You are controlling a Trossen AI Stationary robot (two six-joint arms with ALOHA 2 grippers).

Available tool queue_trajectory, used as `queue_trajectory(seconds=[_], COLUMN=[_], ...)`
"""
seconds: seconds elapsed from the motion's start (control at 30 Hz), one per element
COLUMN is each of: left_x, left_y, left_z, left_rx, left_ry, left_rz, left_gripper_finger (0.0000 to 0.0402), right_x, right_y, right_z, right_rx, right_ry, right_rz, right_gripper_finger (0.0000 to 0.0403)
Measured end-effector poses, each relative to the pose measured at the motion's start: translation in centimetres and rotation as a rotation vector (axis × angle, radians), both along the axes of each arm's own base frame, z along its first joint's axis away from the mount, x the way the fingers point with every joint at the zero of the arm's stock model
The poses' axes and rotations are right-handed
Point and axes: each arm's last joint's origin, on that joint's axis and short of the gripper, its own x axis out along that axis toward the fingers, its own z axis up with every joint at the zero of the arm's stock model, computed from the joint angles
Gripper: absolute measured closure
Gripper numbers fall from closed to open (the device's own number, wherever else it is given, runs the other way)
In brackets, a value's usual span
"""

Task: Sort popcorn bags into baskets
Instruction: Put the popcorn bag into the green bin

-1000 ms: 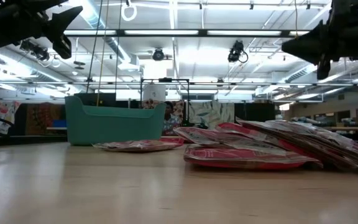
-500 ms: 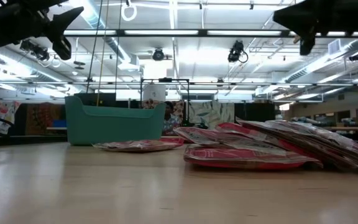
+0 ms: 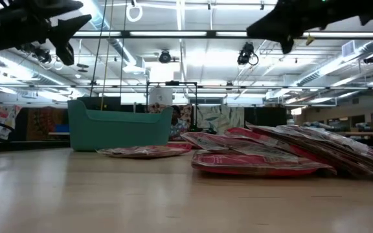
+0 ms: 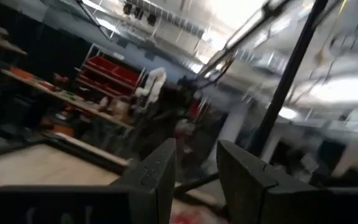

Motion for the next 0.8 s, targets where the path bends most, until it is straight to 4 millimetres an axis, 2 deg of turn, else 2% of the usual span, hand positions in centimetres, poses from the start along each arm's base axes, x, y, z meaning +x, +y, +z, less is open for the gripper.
queue_trajectory(seconds=[0.17,0.47,0.63,0.8], left_x=[0.1,0.1,0.1,0.1], left_y=[0.0,0.0,0.0,0.0], left_z=[-0.2,-0.2,-0.2,-0.2], left_rx=[0.083,0.169,0.175,0.177], left_ry=[0.033,0.04,0.04,0.035], left_rz=[0.032,0.065,0.067,0.068], left_gripper_finger=[0.028,0.028,0.028,0.028], right_x=[2.0,4.2,5.7,7.1], right_y=[0.0,0.7,1.4,1.8], right_z=[-0.5,-1.7,-1.6,-1.7], right_rx=[-0.009,-0.014,-0.025,-0.037], right_ry=[0.107,0.261,0.366,0.486], right_rz=[0.02,0.049,0.065,0.075], right_gripper_finger=[0.0353,0.0347,0.0325,0.0285])
